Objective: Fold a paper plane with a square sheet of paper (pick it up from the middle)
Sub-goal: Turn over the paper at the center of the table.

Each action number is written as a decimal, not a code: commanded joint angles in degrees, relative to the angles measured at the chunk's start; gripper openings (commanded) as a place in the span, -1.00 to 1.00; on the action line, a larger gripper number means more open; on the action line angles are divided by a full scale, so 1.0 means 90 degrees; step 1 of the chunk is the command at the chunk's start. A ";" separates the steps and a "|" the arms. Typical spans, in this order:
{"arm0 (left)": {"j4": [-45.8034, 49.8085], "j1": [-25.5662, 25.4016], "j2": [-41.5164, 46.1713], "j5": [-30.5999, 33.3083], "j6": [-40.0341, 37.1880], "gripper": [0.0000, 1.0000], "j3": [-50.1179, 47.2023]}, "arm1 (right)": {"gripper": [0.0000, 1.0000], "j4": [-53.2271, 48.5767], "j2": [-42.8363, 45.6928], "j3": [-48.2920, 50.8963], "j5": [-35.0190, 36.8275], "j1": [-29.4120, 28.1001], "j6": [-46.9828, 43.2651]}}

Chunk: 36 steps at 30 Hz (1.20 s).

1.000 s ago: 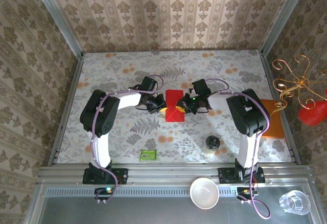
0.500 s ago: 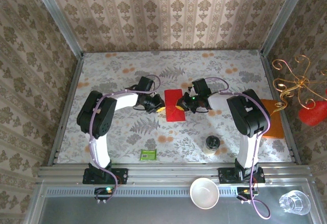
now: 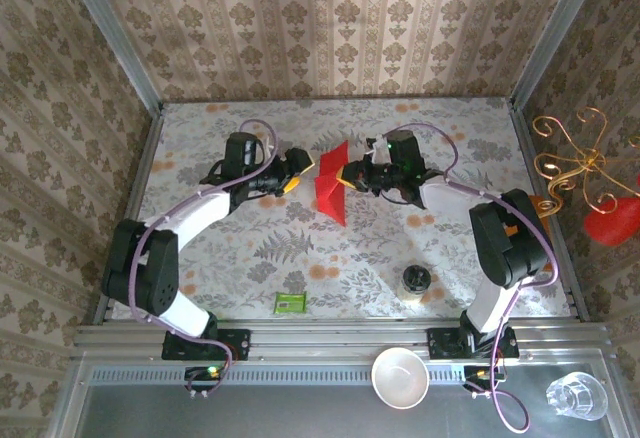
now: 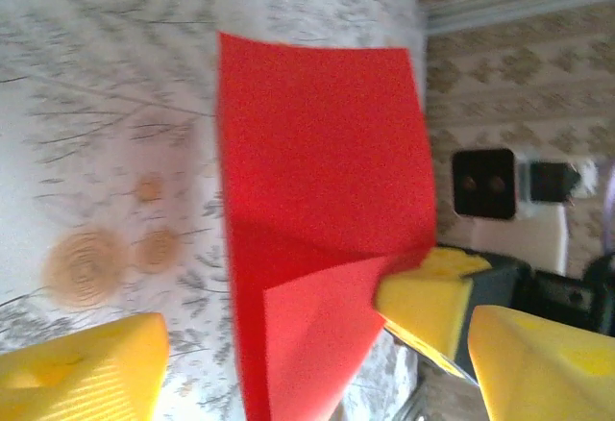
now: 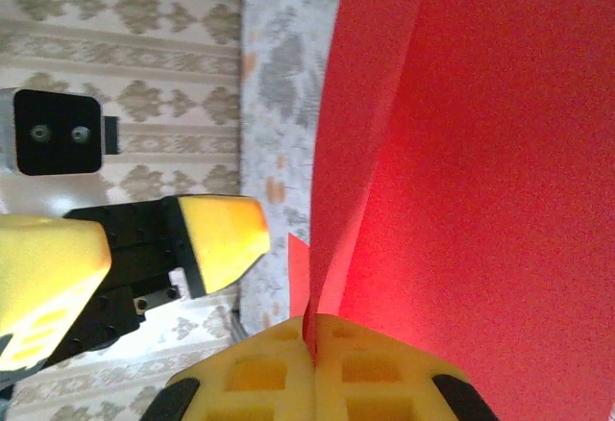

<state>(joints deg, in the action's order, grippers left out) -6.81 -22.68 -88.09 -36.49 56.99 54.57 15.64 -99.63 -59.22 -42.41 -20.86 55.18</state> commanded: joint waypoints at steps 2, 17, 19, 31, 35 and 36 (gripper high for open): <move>-0.0988 -0.0083 0.0162 -0.0574 0.0516 0.81 -0.0312 | -0.94 0.0826 0.0341 -0.0235 -0.0578 0.0023 0.0460; -0.2137 -0.0283 0.0057 -0.1269 0.1072 0.73 -0.0317 | -0.90 0.1674 0.0436 -0.0141 -0.0834 0.0150 0.1151; -0.2124 -0.0273 0.0024 -0.1316 0.1065 0.62 -0.0283 | -0.90 0.1660 0.0430 -0.0122 -0.0844 0.0168 0.1154; -0.2542 -0.0200 -0.0003 -0.1413 0.1244 0.03 -0.0330 | -0.85 0.1596 0.0366 -0.0062 -0.0922 0.0238 0.1184; -0.2632 -0.0175 -0.0027 -0.1434 0.1295 -0.09 -0.0350 | -0.81 0.1579 0.0316 -0.0051 -0.0922 0.0247 0.1193; -0.2642 -0.0158 -0.0039 -0.1442 0.1305 -0.13 -0.0361 | -0.79 0.1566 0.0309 -0.0051 -0.0922 0.0246 0.1195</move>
<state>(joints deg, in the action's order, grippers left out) -27.79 -24.67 -87.57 -48.10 68.05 50.63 28.58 -96.60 -60.27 -48.53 -18.96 65.49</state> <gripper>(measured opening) 0.445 0.101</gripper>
